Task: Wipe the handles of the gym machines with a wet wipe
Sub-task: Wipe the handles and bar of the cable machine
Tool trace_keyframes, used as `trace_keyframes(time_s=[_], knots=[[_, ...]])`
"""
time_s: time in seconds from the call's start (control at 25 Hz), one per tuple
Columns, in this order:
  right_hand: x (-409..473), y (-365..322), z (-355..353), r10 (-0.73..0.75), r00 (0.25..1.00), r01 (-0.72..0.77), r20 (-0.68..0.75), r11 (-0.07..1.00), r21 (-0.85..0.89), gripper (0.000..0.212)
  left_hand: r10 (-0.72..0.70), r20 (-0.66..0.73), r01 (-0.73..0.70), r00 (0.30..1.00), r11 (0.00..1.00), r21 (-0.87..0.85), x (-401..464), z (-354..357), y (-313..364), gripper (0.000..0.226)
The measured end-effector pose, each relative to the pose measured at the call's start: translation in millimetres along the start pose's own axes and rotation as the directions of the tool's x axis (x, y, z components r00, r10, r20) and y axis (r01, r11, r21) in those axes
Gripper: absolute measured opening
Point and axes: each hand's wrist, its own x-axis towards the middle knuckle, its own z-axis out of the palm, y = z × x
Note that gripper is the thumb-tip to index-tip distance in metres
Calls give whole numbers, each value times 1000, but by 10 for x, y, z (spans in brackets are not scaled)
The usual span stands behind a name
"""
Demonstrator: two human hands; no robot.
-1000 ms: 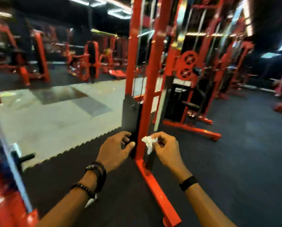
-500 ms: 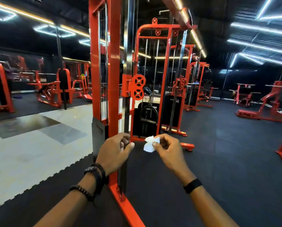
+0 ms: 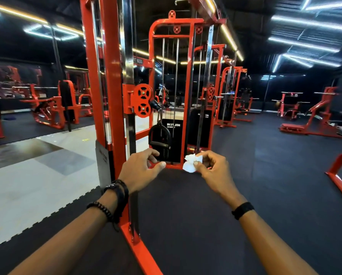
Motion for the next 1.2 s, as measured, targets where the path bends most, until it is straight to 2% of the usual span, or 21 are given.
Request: trace_keyframes(time_s=[0.12, 0.24, 0.48, 0.64, 0.84, 0.96, 1.12, 1.2], knots=[[135, 272, 1, 18, 1000, -18, 13, 1000, -12, 12, 0, 22, 1, 1000, 998, -55, 222, 270, -41, 59], [377, 577, 38, 34, 999, -33, 21, 999, -14, 10, -10, 29, 13, 1000, 994, -108, 481, 548, -198, 59], [1364, 1206, 334, 6, 999, -5, 32, 999, -43, 10, -48, 1, 46, 999, 956, -290, 1503, 998, -683, 62], [2007, 1550, 455, -20, 999, 21, 36, 999, -31, 13, -113, -8, 103, 994, 936, -338, 2242, 1285, -928, 71], [2561, 2212, 527, 35, 999, -35, 19, 999, -9, 14, -204, 1, 187, 979, 894, -406, 2907, 1800, -1223, 72], [2930, 2608, 606, 34, 998, -34, 54, 999, -7, 15, -316, -82, 269, 945, 895, -355, 3261, 2141, -1471, 78], [3528, 3152, 823, -31, 984, 21, 173, 998, 58, 15, -437, -337, 413, 834, 899, -145, 3640, 2472, -1752, 86], [3786, 3345, 854, -55, 975, 35, 214, 995, 97, 15, -461, -422, 459, 781, 881, -114, 3746, 2568, -1787, 86]])
